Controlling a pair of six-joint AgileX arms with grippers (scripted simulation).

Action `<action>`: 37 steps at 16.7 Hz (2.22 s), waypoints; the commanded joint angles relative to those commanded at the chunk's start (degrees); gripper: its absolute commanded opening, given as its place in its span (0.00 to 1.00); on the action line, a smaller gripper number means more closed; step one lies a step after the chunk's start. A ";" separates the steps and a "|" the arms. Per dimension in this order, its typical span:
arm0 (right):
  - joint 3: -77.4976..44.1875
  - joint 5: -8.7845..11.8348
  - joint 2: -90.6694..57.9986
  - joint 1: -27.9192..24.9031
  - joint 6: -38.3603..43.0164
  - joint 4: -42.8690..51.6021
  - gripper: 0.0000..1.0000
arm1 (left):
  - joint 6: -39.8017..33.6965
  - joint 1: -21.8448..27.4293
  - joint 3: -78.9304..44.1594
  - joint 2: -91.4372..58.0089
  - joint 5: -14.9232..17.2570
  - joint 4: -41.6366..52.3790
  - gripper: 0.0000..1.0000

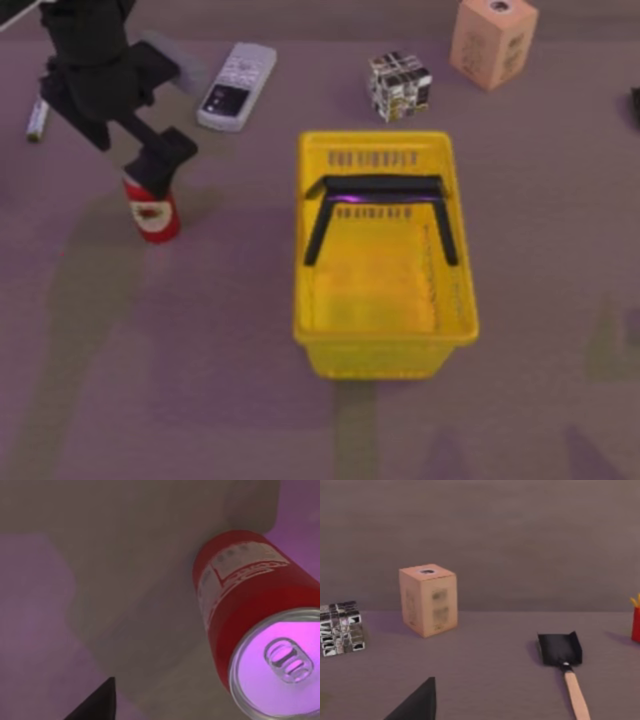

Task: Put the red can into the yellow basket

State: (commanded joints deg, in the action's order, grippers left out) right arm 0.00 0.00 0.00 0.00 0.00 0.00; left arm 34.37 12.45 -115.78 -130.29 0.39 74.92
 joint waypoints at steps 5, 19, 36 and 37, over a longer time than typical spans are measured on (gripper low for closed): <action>0.00 0.00 0.00 0.00 0.00 0.00 1.00 | 0.43 -0.03 -1.62 -1.63 -0.16 0.50 1.00; 0.00 0.00 0.00 0.00 0.00 0.00 1.00 | 0.51 -0.09 7.33 -3.06 -0.15 -9.88 0.92; 0.00 0.00 0.00 0.00 0.00 0.00 1.00 | 0.51 -0.09 7.33 -3.06 -0.15 -9.88 0.00; 0.00 0.00 0.00 0.00 0.00 0.00 1.00 | 0.51 -0.09 7.33 -3.06 -0.15 -9.88 0.00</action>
State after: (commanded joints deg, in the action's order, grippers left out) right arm 0.00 0.00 0.00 0.00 0.00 0.00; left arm 34.88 12.36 -108.44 -133.36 0.24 65.05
